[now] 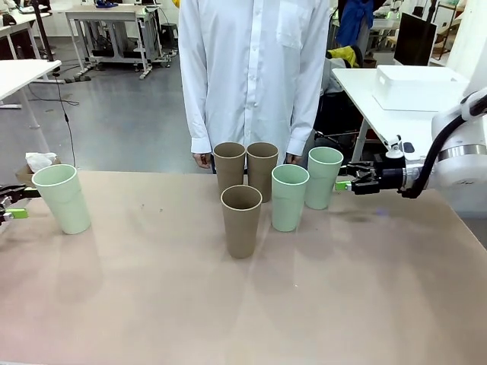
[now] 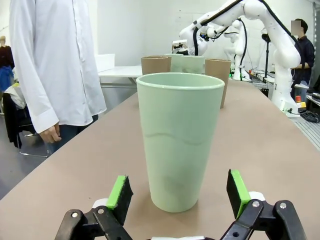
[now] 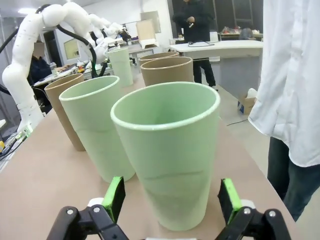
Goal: Stack the cups and store them in the basket.
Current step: Pick up two Reusable plastic cups , one in each hand.
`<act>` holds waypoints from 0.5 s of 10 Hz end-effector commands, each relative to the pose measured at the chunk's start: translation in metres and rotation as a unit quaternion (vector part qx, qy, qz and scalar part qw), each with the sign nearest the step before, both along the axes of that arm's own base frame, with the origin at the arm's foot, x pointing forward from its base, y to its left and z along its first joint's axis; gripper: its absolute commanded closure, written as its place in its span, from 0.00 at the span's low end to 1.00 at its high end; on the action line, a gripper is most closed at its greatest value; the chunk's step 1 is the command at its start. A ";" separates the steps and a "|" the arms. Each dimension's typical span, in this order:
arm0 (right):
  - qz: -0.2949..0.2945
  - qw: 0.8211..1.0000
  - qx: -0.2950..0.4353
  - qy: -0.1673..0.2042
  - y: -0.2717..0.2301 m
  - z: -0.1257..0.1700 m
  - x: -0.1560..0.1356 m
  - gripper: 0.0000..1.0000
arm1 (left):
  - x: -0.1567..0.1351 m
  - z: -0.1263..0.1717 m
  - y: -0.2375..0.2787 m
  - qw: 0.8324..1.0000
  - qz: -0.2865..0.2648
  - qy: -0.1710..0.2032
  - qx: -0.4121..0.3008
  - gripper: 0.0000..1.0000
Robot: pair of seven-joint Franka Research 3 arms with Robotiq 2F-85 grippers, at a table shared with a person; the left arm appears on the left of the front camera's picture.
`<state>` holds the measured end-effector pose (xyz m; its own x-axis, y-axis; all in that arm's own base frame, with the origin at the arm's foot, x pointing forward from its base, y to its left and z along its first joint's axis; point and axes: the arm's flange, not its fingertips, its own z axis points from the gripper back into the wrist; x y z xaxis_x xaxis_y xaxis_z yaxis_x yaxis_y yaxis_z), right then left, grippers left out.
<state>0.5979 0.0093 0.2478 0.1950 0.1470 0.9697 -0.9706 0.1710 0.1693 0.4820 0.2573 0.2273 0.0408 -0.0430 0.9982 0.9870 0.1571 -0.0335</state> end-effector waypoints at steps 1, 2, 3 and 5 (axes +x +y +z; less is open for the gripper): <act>0.030 0.999 0.014 -0.029 -0.009 -0.006 0.003 0.00 | 0.000 0.001 0.000 1.000 0.003 -0.022 -0.021 0.00; 0.036 0.999 0.021 -0.034 -0.007 -0.009 0.005 0.00 | 0.002 -0.002 -0.006 0.999 0.002 -0.024 -0.025 0.00; 0.034 0.998 0.028 -0.035 -0.006 -0.012 0.008 0.00 | 0.004 -0.004 -0.011 0.999 0.004 -0.025 -0.024 0.00; 0.021 0.999 0.040 -0.030 -0.007 -0.017 0.012 0.00 | 0.006 -0.005 -0.015 0.999 0.014 -0.029 -0.028 0.00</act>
<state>0.6028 0.0029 0.2327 0.1588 0.1064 0.9816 -0.9823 0.1174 0.1462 0.4880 0.2463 0.2225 0.0168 -0.0032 0.9999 0.9874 0.1577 -0.0161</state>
